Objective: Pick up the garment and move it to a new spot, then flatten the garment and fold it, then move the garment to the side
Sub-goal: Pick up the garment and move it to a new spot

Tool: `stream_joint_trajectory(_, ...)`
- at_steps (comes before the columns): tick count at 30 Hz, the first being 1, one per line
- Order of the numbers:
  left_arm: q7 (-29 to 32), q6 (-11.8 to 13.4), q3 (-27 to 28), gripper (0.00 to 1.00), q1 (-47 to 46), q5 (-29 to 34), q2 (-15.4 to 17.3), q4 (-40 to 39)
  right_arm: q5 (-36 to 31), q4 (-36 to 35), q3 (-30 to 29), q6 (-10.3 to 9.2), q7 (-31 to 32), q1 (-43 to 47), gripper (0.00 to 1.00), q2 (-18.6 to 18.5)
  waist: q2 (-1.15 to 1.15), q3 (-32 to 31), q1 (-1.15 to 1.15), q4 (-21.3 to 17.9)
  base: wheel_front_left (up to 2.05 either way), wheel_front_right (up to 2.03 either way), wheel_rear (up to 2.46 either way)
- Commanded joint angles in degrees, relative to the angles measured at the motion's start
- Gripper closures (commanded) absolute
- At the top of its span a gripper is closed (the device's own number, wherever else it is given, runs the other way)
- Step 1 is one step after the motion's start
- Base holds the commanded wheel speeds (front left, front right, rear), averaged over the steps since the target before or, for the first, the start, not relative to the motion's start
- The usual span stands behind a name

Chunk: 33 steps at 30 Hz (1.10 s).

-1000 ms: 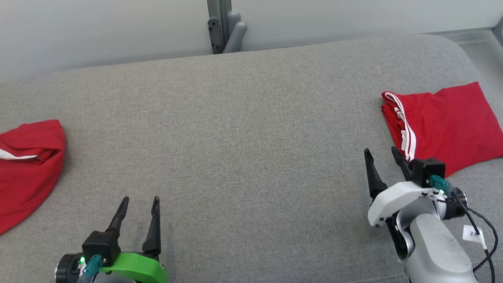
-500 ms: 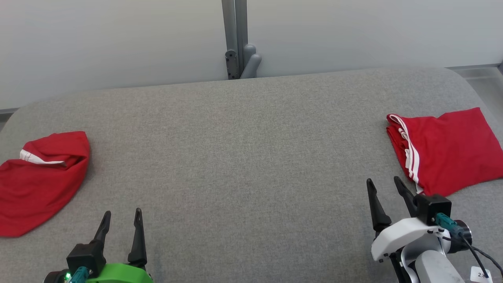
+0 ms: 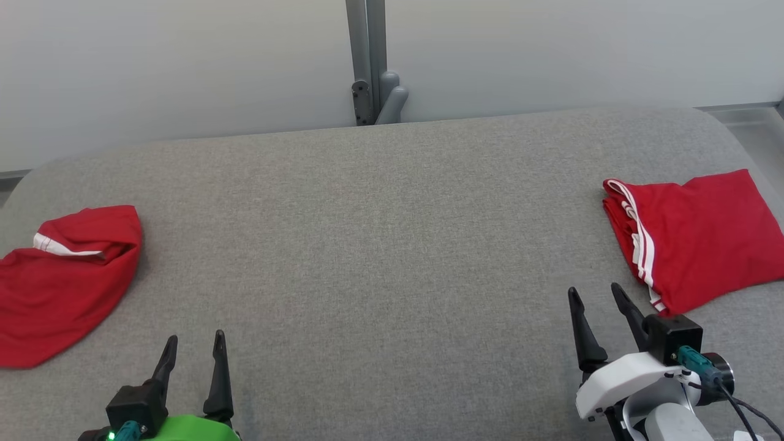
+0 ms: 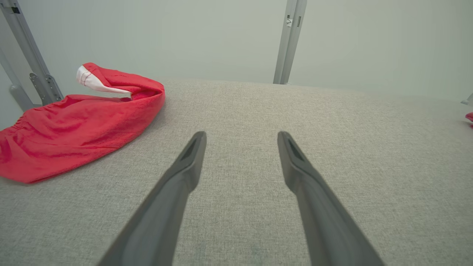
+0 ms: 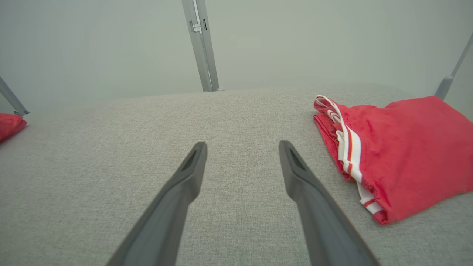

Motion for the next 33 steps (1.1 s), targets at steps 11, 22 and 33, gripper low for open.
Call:
stream_joint_trajectory(11, 0.01, 1.33, 0.43, 0.00, -0.30, -0.85, 0.07, 2.07, 0.96, -0.87, 3.49, -0.09, -0.13, -0.40, 0.00, -0.01, 0.00, 2.24, 0.00, 10.66, 0.00, 0.00, 0.00)
stream_joint_trajectory(22, 0.02, 2.94, 3.48, 0.00, 0.77, -2.18, 0.07, 3.20, 1.77, 0.26, 10.26, -0.09, -0.13, -4.70, 0.00, -0.51, 0.00, 4.39, 0.00, 23.92, 0.00, 0.00, 0.00)
stream_joint_trajectory(33, 0.01, 2.94, 4.78, 0.00, 2.68, -4.05, 0.06, 4.54, 2.81, 1.23, 16.10, -0.09, -0.13, -6.26, 0.00, -0.84, 0.00, 4.13, 0.00, 29.00, 0.00, 0.00, 0.00)
